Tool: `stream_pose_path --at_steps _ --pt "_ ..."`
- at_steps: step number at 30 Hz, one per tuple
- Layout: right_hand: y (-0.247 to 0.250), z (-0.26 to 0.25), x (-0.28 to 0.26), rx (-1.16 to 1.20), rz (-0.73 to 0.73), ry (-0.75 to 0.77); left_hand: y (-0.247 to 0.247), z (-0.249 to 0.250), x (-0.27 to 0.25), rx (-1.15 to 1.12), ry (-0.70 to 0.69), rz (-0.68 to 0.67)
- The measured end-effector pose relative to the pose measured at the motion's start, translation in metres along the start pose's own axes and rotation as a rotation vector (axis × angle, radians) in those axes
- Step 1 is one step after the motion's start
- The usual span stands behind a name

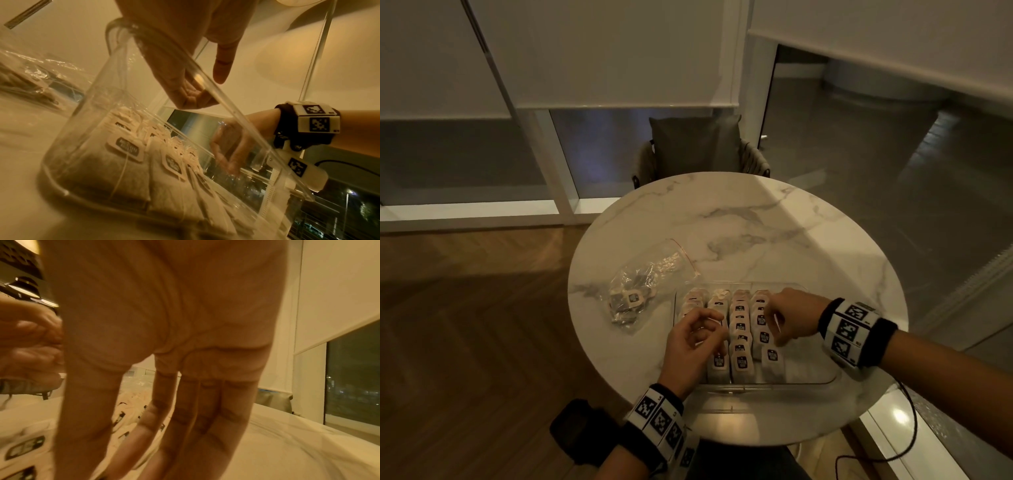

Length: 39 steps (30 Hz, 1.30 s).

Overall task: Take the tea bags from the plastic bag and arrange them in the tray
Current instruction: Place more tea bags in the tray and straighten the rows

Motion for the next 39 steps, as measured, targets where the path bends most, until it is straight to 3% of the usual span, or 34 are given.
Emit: stream_pose_path --at_steps 4,9,24,29,33,39 --pt "-0.028 0.002 -0.014 0.063 -0.342 -0.114 0.001 0.0 0.0 0.005 -0.001 0.004" --pt "-0.042 -0.008 -0.02 -0.031 -0.493 -0.104 0.0 0.001 -0.001 0.015 -0.004 0.008" --pt "-0.026 -0.014 -0.012 -0.088 -0.328 -0.032 0.0 0.004 -0.002 0.009 0.015 0.016" --pt "-0.028 -0.012 -0.015 -0.079 -0.307 -0.016 0.033 0.022 0.015 -0.069 0.001 0.158" --pt "-0.035 -0.01 -0.017 -0.062 -0.343 -0.015 0.096 0.024 0.049 0.13 0.109 0.345" --pt "-0.029 -0.016 -0.016 0.037 -0.364 0.007 0.134 0.007 0.084 0.698 0.215 0.27"
Point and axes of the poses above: each hand's wrist, its own x-axis towards the middle knuckle, its own y-axis out of the back of the hand, z = x × y, the point moved 5 cm from there along x, towards the middle knuckle, and after that the axes turned 6 degrees about x, right-handed, at the moved point
